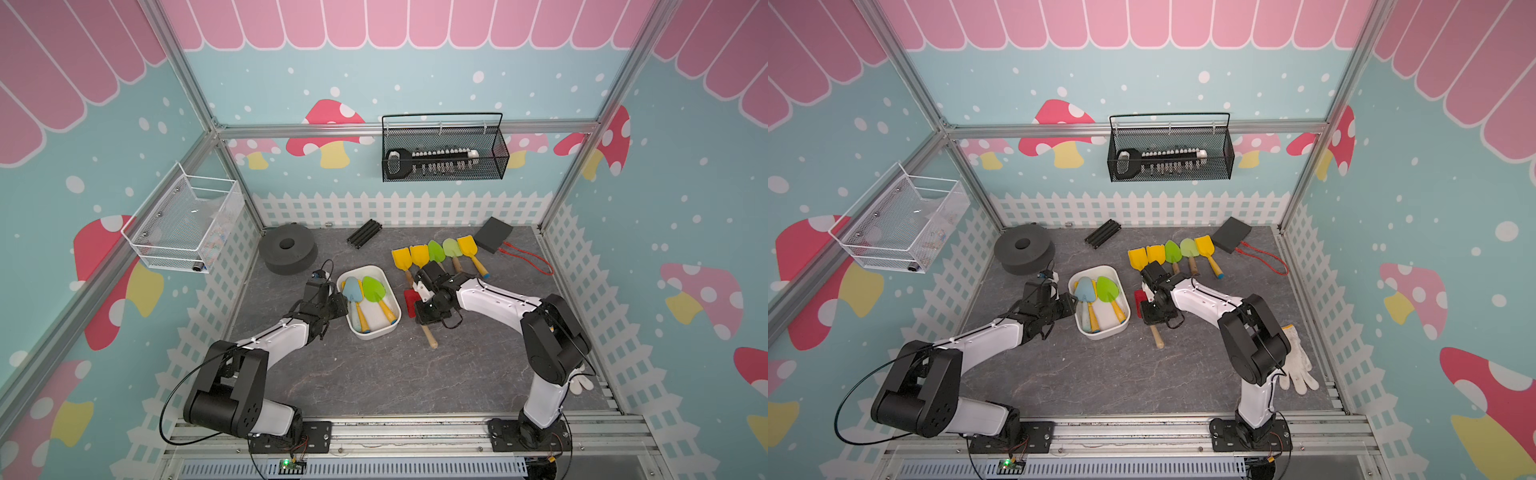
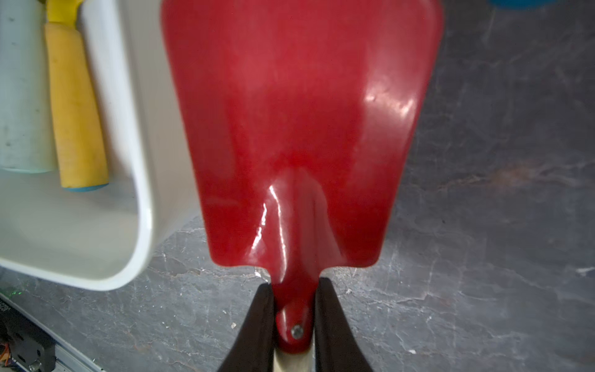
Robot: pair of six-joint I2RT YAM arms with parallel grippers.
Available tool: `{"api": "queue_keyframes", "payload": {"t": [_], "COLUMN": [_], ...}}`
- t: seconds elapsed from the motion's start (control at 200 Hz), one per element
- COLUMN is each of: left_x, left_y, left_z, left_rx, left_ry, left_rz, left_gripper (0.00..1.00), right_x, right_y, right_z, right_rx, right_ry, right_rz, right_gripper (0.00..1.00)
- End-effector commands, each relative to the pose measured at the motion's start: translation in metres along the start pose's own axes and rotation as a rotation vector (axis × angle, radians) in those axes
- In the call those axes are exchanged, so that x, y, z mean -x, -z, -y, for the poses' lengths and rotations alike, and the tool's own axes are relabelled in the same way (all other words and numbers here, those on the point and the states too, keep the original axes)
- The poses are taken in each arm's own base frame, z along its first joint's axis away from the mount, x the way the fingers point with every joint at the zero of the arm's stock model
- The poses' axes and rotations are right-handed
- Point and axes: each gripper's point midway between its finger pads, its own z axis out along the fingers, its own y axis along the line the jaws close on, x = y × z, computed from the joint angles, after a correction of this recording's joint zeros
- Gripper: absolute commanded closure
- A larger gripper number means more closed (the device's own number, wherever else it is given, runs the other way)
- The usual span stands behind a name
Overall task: Take the shovel out of the storage box
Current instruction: Place the shovel at the center of the board.
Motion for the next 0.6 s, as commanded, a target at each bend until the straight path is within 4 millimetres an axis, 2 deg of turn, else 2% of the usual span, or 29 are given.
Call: {"api": "queue_keyframes", "payload": {"t": [0.0,0.275,0.595], "left_x": [0.003,0.001,0.002], "left_y": [0.002,0.000,0.002], "left_z": [0.003,0.004,0.003], "left_rx": [-0.018,-0.024,-0.015], "left_ry": [0.004,0.006,-0.001], "left_rz": [0.018,0.009,0.014], "left_gripper": [0.61,0.61,0.61], "right_x": [0.011,0.010,0.016], "right_y": [0.004,-0.017,-0.028], "right_z": [-0.007,-0.006,0.001], "right_rx": [0.059,0.075,0.042], "right_ry": [-0.079,-0.128,-0.139], "right_rz": [0.069,0.048,0.052], "right_gripper": [0.90,0.88,0.87]}}
